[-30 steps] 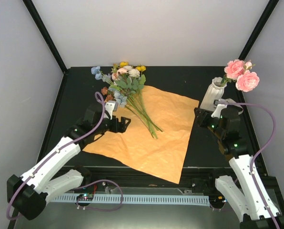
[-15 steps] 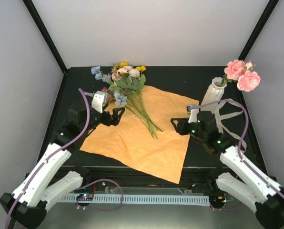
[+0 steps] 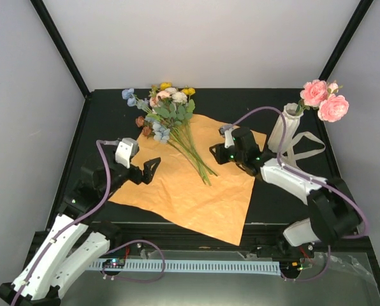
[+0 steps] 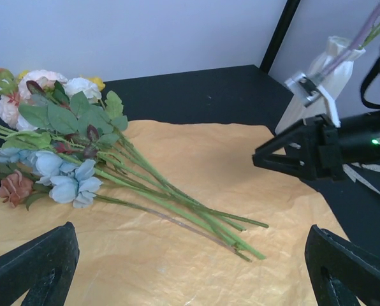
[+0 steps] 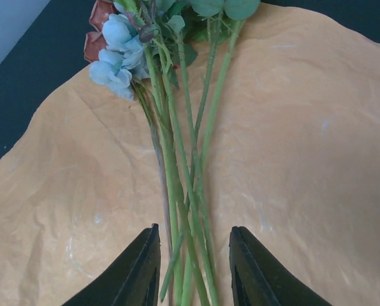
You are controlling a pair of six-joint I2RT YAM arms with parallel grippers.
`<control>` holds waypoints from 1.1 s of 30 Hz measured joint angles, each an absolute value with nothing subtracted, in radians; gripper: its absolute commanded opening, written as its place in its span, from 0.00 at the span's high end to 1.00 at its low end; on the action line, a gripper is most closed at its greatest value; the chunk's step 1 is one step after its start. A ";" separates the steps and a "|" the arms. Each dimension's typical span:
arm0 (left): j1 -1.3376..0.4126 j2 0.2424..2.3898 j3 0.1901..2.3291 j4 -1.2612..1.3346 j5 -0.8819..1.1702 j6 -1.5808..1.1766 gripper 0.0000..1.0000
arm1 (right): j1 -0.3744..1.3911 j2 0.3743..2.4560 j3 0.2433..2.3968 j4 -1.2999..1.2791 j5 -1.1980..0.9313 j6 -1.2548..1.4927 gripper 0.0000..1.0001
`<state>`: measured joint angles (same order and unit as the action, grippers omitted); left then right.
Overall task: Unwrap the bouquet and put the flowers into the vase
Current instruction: Pick up the fake flower from the wrapping paper.
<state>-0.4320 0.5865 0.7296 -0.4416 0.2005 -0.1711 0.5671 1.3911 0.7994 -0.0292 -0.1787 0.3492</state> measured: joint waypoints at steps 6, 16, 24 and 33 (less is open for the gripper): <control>-0.432 0.570 0.717 -0.448 0.195 -0.152 0.01 | 0.567 1.598 0.955 -0.007 -0.230 0.274 0.69; -0.432 0.548 0.715 -0.448 0.192 -0.144 0.01 | 0.601 1.868 1.227 -0.060 -0.254 0.217 0.70; -0.432 0.541 0.715 -0.447 0.215 -0.141 0.01 | 0.612 2.049 1.419 -0.150 -0.240 0.184 0.71; -0.432 0.524 0.715 -0.447 0.233 -0.141 0.01 | 0.614 2.142 1.560 -0.245 -0.220 0.181 0.71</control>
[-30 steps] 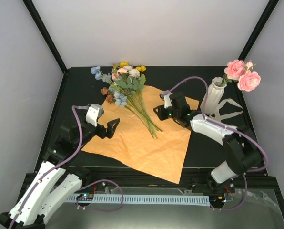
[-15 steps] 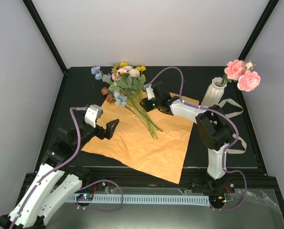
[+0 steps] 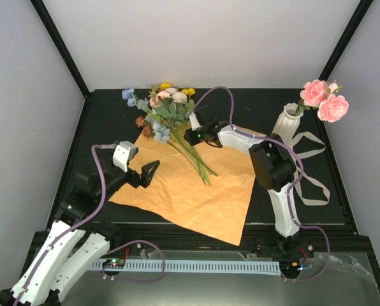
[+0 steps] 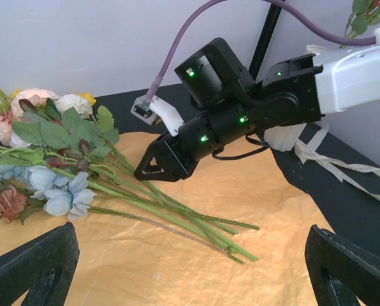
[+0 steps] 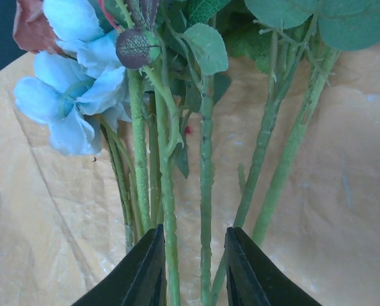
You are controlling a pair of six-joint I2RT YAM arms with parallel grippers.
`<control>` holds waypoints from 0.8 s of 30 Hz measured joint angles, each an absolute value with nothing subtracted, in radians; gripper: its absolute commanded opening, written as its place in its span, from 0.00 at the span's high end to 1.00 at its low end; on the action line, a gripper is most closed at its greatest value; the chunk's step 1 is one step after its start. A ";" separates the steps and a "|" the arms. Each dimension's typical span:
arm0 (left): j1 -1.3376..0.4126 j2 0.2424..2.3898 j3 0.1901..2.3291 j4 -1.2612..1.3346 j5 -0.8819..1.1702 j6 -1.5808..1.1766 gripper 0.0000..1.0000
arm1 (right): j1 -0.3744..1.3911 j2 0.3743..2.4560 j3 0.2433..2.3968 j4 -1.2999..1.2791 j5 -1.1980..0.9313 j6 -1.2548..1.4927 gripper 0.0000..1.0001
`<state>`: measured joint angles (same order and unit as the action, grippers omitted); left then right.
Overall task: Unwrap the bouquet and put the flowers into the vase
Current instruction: Pick up the fake flower from the wrapping paper.
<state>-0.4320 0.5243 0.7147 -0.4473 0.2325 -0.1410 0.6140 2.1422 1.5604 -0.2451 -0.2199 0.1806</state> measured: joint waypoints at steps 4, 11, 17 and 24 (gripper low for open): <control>-0.432 0.521 0.715 -0.447 0.234 -0.141 0.01 | 0.614 2.175 1.604 -0.284 -0.219 0.181 0.74; -0.432 0.516 0.714 -0.447 0.236 -0.141 0.01 | 0.616 2.228 1.664 -0.320 -0.219 0.181 0.75; -0.432 0.516 0.713 -0.447 0.236 -0.141 0.01 | 0.616 2.256 1.702 -0.350 -0.214 0.181 0.82; -0.432 0.516 0.713 -0.447 0.235 -0.141 0.01 | 0.616 2.263 1.699 -0.353 -0.207 0.178 0.99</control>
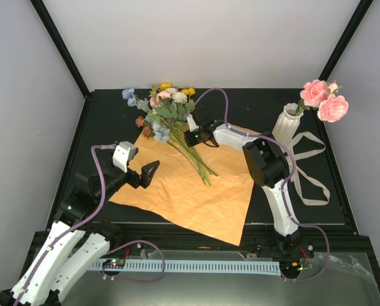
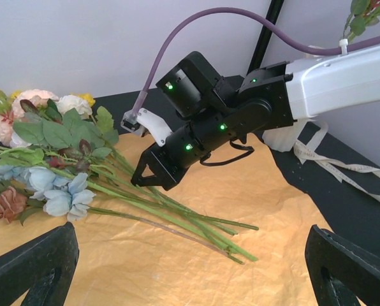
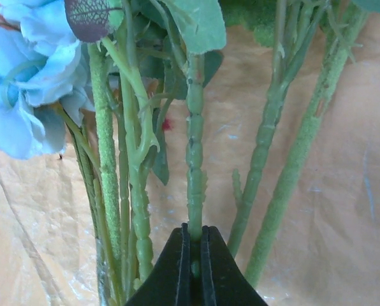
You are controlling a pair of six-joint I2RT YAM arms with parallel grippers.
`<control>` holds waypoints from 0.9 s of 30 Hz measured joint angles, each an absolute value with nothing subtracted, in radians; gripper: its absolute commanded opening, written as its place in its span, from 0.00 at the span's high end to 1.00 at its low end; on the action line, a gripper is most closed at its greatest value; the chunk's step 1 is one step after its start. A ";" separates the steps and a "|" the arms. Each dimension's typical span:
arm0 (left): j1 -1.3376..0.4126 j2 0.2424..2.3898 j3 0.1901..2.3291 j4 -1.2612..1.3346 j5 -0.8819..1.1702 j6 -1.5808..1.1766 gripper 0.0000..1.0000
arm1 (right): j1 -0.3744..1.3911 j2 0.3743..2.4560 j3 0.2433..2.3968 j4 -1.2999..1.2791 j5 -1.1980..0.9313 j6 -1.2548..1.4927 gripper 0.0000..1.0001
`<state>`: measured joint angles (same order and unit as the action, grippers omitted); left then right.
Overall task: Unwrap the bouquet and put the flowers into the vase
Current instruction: Pick up the fake flower from the wrapping paper.
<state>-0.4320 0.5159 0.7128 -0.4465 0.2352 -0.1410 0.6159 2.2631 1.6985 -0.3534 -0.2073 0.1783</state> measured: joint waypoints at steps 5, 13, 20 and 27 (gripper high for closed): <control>-0.432 0.516 0.712 -0.447 0.235 -0.141 0.01 | 0.616 2.222 1.612 -0.292 -0.208 0.182 0.99; -0.432 0.516 0.710 -0.447 0.234 -0.141 0.01 | 0.616 2.096 1.484 -0.224 -0.178 0.185 0.99; -0.432 0.516 0.710 -0.447 0.233 -0.141 0.01 | 0.616 2.003 1.407 -0.167 -0.136 0.189 0.99; -0.432 0.517 0.710 -0.447 0.233 -0.141 0.01 | 0.617 1.914 1.343 -0.137 -0.106 0.201 0.99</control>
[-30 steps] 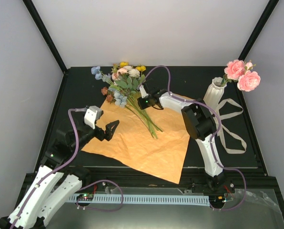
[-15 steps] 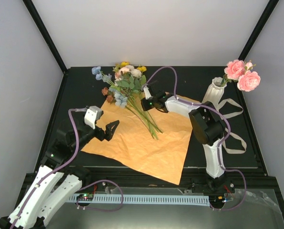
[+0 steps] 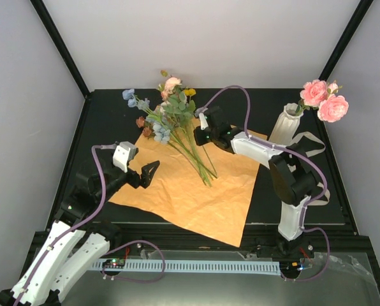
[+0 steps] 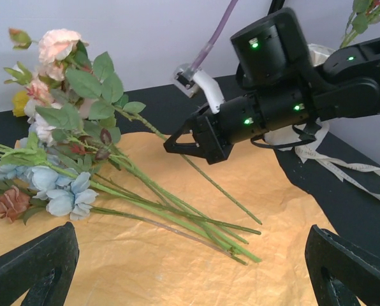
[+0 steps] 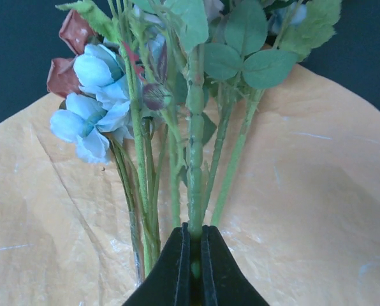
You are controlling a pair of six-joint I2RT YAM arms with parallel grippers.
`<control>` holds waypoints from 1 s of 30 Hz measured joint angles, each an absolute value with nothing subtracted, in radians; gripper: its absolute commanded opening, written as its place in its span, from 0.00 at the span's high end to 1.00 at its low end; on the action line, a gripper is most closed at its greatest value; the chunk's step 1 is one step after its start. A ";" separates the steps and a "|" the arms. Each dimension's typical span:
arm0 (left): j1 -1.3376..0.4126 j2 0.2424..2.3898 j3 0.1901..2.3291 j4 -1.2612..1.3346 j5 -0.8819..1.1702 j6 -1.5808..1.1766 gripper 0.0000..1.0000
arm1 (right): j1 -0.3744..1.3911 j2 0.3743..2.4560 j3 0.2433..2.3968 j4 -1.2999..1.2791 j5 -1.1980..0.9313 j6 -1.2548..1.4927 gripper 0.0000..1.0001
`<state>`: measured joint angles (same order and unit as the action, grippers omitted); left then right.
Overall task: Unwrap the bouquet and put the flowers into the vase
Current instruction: Pick up the fake flower from the wrapping paper.
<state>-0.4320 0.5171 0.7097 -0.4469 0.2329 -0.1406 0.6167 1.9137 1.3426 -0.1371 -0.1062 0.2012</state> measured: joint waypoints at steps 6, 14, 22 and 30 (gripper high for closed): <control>-0.432 0.521 0.709 -0.447 0.233 -0.141 0.01 | 0.618 1.794 1.275 -0.123 -0.083 0.231 0.99; -0.432 0.540 0.708 -0.448 0.233 -0.141 0.01 | 0.636 1.646 1.237 -0.112 -0.088 0.272 0.99; -0.432 0.547 0.706 -0.443 0.268 -0.155 0.05 | 0.670 1.539 1.158 -0.088 -0.144 0.354 0.99; -0.432 0.585 0.656 -0.305 0.511 -0.319 0.18 | 0.822 1.386 1.079 0.035 -0.141 0.460 0.99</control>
<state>-0.4320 0.5854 0.6563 -0.3046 0.5114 -0.3187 0.8215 1.3865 1.0786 0.0353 -0.1406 0.4599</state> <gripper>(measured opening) 0.865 0.041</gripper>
